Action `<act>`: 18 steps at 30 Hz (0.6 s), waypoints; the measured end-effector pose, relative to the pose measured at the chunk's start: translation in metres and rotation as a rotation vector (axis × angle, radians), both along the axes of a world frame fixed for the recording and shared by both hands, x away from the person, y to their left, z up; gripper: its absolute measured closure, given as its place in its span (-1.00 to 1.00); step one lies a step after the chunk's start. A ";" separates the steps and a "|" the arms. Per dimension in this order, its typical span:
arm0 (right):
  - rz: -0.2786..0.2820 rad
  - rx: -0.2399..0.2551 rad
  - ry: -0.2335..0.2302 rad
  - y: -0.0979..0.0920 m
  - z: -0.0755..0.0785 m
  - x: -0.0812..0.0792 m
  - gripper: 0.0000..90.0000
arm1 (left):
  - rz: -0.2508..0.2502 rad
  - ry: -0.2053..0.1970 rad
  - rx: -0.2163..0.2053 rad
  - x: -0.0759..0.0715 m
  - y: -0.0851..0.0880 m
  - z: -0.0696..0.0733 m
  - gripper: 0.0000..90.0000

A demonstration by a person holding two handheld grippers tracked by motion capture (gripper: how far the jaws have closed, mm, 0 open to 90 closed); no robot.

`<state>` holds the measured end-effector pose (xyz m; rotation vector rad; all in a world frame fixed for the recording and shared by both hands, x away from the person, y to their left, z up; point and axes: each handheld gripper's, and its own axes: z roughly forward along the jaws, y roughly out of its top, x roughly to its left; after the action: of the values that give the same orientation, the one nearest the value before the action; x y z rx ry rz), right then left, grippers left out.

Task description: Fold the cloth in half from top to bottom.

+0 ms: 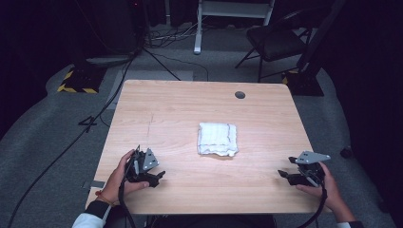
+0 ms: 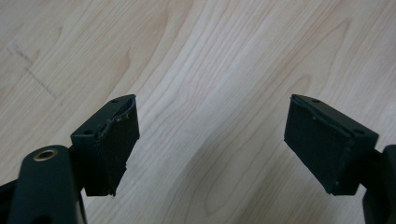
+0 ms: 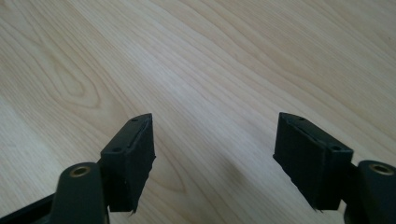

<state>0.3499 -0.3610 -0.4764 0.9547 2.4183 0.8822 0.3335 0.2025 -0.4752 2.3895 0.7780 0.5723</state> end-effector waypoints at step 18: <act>-0.133 0.151 0.008 -0.035 -0.027 -0.010 -0.47 | 0.079 0.123 -0.209 -0.003 0.039 -0.029 -0.69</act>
<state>0.3394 -0.3957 -0.5032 1.1609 2.2904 1.0248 0.3307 0.2419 -0.5040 2.2248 0.9412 0.3584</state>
